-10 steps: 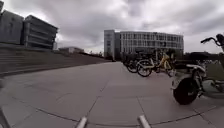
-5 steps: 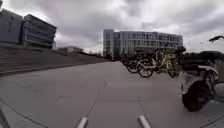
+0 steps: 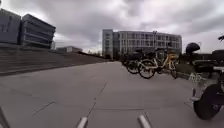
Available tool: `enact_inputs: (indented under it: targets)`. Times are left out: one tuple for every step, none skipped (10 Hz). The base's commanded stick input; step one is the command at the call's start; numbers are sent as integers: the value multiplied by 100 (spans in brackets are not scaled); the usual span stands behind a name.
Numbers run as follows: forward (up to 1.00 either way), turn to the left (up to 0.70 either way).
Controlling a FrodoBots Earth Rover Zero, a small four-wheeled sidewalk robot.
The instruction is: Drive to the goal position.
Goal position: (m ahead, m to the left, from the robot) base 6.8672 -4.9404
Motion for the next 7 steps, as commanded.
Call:
enact_inputs:
  targets:
    - [50,1]
    - [50,1]
    - [50,1]
    - [50,1]
    - [50,1]
    - [50,1]
    - [50,1]
